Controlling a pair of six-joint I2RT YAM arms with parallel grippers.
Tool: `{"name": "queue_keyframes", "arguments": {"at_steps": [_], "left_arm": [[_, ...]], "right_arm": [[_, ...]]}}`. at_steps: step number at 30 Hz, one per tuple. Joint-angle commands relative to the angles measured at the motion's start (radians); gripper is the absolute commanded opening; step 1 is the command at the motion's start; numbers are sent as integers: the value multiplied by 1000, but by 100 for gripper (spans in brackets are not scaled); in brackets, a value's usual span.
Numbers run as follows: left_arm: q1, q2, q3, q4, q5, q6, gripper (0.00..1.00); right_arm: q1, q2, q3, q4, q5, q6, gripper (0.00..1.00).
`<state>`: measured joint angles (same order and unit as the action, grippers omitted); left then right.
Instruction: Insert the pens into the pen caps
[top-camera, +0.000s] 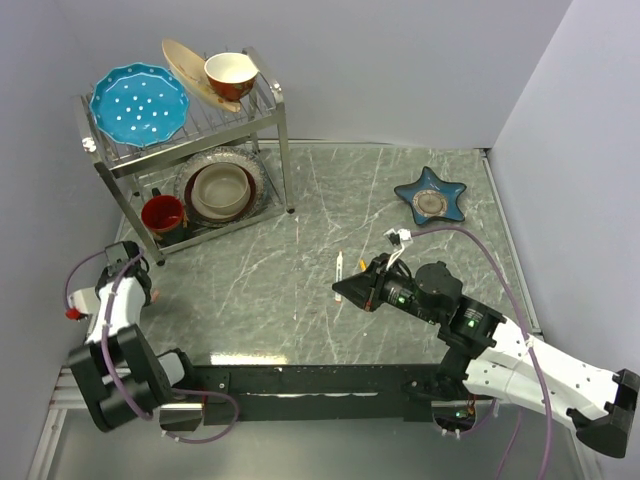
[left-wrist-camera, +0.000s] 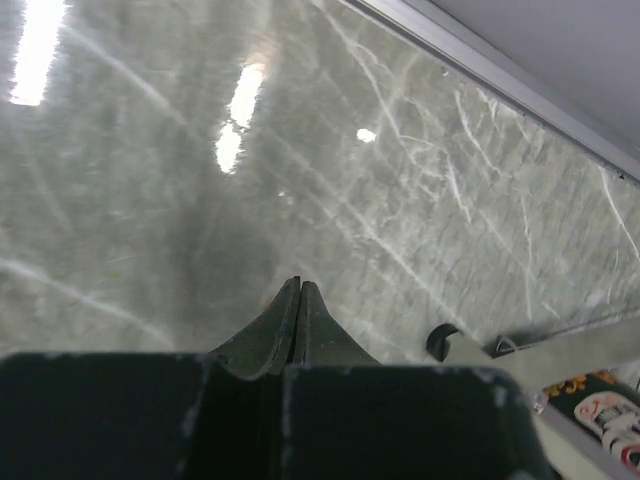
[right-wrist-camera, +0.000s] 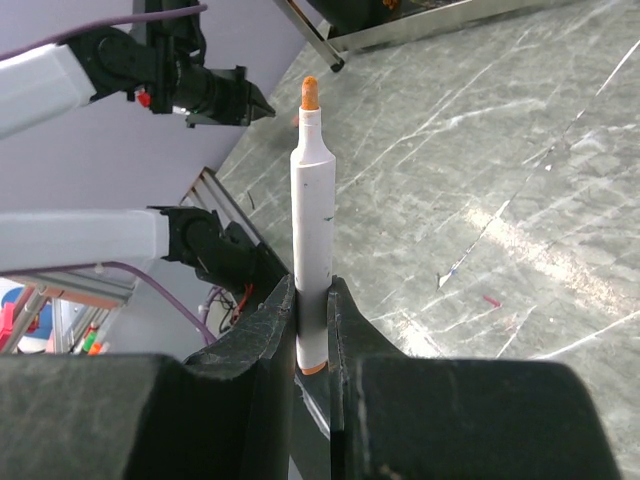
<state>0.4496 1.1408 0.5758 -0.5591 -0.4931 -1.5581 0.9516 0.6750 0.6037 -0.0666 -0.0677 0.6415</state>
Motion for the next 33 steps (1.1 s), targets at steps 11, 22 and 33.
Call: {"name": "queue_keyframes", "arguments": {"at_steps": [11, 22, 33], "left_arm": [[5, 212, 55, 117, 137, 112, 1], [-144, 119, -60, 102, 183, 127, 1], [-525, -119, -39, -186, 32, -63, 1]], "right_arm": [[6, -52, 50, 16, 28, -25, 0], [7, -103, 19, 42, 26, 3, 0], [9, -230, -38, 27, 55, 24, 0]]}}
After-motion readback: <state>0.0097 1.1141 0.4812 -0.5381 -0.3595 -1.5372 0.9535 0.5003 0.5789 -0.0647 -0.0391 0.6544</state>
